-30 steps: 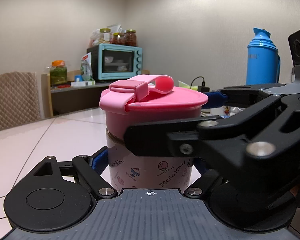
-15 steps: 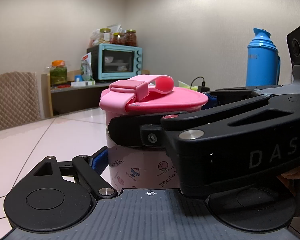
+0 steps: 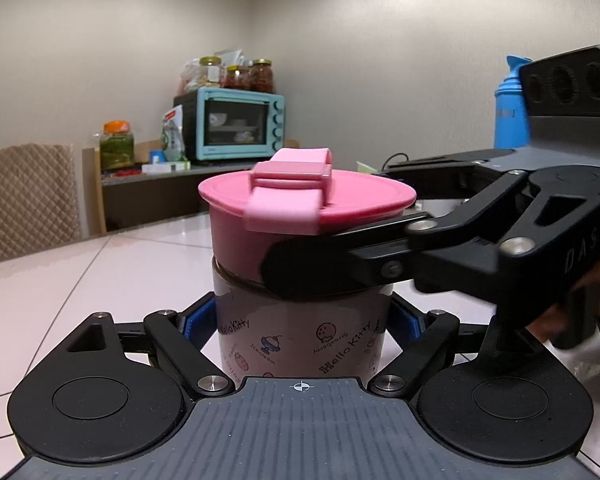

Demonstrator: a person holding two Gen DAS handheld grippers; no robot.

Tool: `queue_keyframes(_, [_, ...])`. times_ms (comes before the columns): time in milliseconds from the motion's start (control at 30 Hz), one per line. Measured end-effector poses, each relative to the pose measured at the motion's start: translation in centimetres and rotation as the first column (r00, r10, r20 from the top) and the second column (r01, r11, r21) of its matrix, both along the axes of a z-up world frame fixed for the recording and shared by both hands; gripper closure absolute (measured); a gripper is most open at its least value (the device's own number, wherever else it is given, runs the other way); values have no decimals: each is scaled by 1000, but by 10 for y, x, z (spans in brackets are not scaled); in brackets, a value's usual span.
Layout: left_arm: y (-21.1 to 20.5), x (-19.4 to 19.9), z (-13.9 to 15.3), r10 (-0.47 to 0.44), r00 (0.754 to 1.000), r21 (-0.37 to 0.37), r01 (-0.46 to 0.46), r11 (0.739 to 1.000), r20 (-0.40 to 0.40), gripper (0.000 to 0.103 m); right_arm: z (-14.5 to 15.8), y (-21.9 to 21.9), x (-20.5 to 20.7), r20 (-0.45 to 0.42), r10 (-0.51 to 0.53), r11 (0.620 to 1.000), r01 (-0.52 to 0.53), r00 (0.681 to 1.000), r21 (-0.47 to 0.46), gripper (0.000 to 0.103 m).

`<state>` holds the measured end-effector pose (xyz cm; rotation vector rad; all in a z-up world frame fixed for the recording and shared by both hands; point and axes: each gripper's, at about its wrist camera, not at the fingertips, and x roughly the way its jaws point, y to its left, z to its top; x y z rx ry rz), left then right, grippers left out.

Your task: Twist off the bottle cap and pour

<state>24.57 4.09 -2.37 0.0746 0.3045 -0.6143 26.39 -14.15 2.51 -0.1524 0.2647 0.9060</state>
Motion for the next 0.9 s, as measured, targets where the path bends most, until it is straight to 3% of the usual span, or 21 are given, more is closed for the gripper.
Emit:
queue_keyframes(200, [-1,0,0,0,1000,1,0,1000,0,14,6,-18,29,-19,243,970,-244,970,-11,18])
queue_keyframes(267, [-1,0,0,0,1000,1,0,1000,0,14,7,-24,42,-18,346,938,-346,938,-6,18])
queue_keyframes(433, [-2,-1,0,1,1000,1,-1,1000,1,14,9,-30,59,-12,461,887,-461,887,23,18])
queue_keyframes(667, [-2,0,0,1,1000,2,-1,1000,2,14,16,-31,58,-25,445,895,-445,895,18,18])
queue_keyframes(700, [-2,0,0,1,1000,1,-1,1000,2,14,16,-32,56,-25,435,901,-434,900,15,14])
queue_keyframes(733, [-2,0,0,1,1000,1,-1,1000,1,14,17,-31,51,-19,405,914,-405,914,2,6])
queue_keyframes(900, [-1,1,-1,1,1000,1,-1,1000,1,14,21,-25,18,-2,233,972,-233,972,-40,5])
